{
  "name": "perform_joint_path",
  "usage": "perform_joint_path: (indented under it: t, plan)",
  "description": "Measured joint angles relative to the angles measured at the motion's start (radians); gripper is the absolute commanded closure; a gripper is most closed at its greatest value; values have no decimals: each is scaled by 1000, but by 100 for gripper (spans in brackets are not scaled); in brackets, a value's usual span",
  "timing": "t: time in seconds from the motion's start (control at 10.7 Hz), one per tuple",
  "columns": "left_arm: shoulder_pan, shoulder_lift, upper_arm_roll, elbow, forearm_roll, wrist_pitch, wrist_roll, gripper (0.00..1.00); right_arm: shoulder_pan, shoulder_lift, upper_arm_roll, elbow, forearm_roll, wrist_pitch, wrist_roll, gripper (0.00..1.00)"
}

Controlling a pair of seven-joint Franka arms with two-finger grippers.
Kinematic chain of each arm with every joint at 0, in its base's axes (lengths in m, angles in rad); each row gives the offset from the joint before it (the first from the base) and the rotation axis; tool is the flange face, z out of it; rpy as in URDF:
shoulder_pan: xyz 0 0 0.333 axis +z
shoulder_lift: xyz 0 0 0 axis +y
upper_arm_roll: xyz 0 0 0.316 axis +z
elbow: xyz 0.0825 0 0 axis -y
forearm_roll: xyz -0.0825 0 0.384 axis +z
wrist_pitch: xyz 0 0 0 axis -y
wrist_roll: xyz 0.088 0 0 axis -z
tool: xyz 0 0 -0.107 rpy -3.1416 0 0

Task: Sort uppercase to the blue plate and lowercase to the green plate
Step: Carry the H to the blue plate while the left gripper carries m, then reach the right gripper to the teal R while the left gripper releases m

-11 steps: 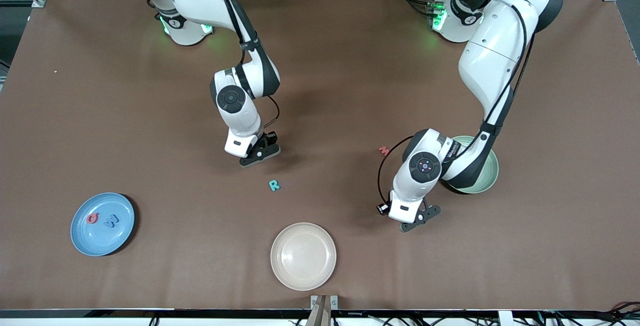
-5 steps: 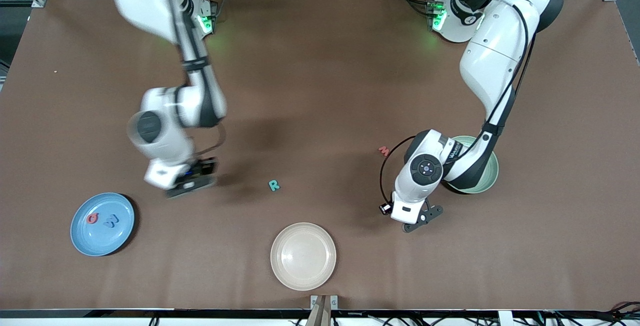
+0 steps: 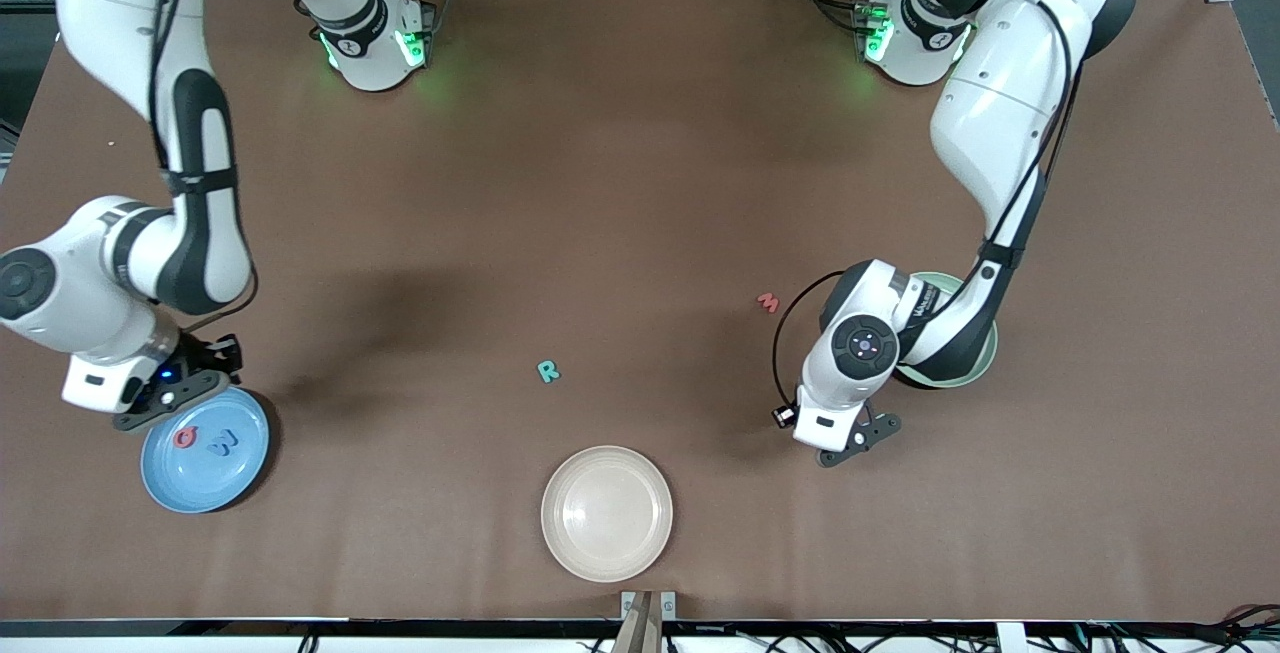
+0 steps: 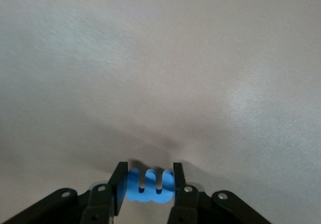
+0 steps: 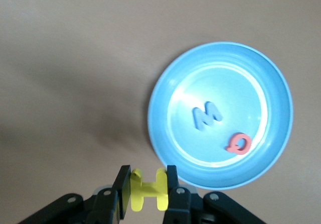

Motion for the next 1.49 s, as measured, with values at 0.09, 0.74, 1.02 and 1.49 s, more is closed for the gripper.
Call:
perform_joint_path:
  t: [0.09, 0.74, 1.02, 1.49]
  plan:
    - [13, -18, -5, 0, 0, -37, 20, 73, -63, 13, 48, 32, 0, 1, -29, 51]
    - [311, -223, -204, -222, 0, -199, 226, 74, -160, 56, 203, 128, 2, 4, -29, 0]
    - [463, -313, -285, -415, 0, -144, 294, 75, -35, 59, 221, 129, 2, -1, 158, 0]
    - [563, -361, -315, -626, 16, 54, 363, 70, 187, 84, 224, 129, 2, 3, 330, 0]
